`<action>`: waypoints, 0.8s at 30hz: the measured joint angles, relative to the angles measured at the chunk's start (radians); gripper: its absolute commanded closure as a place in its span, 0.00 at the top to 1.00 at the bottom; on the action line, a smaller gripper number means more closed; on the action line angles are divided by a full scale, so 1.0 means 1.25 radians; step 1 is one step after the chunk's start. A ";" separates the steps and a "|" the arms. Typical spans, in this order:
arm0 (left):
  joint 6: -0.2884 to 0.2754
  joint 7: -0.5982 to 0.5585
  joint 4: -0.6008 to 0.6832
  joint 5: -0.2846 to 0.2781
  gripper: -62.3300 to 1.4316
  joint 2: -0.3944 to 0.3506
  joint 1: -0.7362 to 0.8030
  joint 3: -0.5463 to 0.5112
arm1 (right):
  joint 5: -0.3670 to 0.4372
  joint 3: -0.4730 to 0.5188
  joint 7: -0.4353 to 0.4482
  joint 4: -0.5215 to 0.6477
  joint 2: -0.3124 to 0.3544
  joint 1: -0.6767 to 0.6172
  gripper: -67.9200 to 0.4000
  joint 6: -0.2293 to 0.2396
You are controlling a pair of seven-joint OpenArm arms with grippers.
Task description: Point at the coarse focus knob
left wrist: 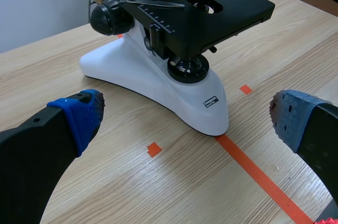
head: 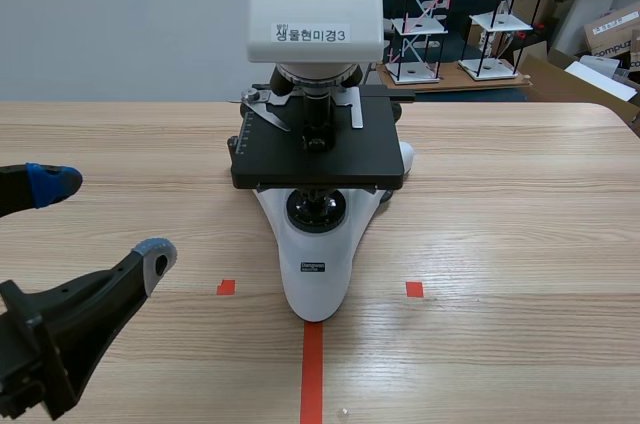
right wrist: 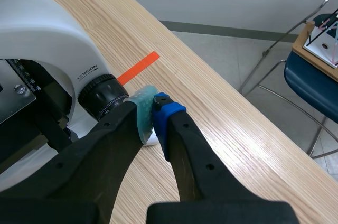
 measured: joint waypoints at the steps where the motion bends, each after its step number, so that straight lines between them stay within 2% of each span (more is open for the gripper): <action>1: 0.000 0.000 0.000 0.000 1.00 0.000 0.000 0.000 | 0.000 0.000 0.000 0.000 0.000 0.000 0.02 0.000; 5: 0.000 0.000 0.000 0.000 1.00 0.000 0.000 0.000 | 0.000 0.000 -0.001 0.000 0.000 0.000 0.02 0.000; 11: 0.000 0.000 0.000 0.000 1.00 0.000 0.000 0.000 | 0.000 0.000 -0.042 0.000 0.000 0.000 0.02 0.000; 24: 0.000 0.000 0.000 0.000 1.00 0.000 0.000 0.000 | 0.000 0.000 -0.042 0.000 0.000 0.000 0.02 0.000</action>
